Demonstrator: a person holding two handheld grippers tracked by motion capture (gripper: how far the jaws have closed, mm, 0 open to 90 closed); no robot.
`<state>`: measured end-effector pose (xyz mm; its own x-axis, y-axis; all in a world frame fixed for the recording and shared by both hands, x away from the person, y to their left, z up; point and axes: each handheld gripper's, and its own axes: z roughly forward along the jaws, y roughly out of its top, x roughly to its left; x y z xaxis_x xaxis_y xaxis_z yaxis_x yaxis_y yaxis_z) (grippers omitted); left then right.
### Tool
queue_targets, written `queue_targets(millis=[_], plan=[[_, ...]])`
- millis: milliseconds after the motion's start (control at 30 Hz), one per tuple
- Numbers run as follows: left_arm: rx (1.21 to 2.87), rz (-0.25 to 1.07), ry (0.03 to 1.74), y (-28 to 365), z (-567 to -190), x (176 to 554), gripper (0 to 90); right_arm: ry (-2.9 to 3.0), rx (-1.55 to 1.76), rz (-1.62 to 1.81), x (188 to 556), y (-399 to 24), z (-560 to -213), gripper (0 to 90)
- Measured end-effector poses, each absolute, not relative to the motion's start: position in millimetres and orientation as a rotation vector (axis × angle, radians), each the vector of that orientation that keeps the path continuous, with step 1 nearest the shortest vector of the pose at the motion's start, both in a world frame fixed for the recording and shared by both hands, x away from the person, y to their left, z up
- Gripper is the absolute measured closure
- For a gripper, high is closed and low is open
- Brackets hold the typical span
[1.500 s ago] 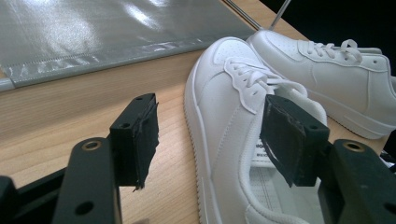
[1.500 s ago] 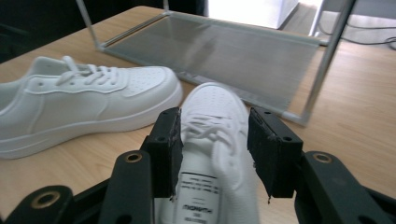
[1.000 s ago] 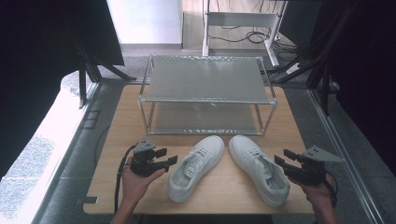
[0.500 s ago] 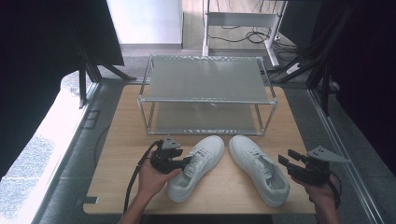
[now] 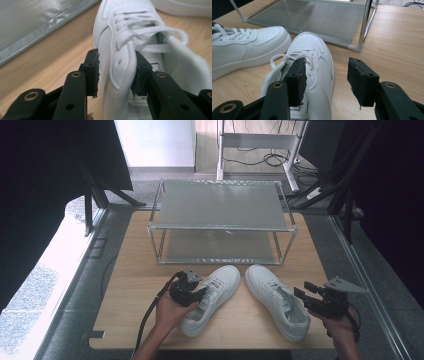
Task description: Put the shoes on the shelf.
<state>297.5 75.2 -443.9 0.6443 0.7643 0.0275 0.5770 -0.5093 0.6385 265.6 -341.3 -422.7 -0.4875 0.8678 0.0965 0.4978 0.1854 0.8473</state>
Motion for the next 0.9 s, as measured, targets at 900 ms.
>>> queue_targets(millis=[900], plan=[[2.216,0.302,1.117,80.0,-460.2,304.9,79.2,2.327,1.173,0.883,293.1,-306.3,-434.0,55.8]])
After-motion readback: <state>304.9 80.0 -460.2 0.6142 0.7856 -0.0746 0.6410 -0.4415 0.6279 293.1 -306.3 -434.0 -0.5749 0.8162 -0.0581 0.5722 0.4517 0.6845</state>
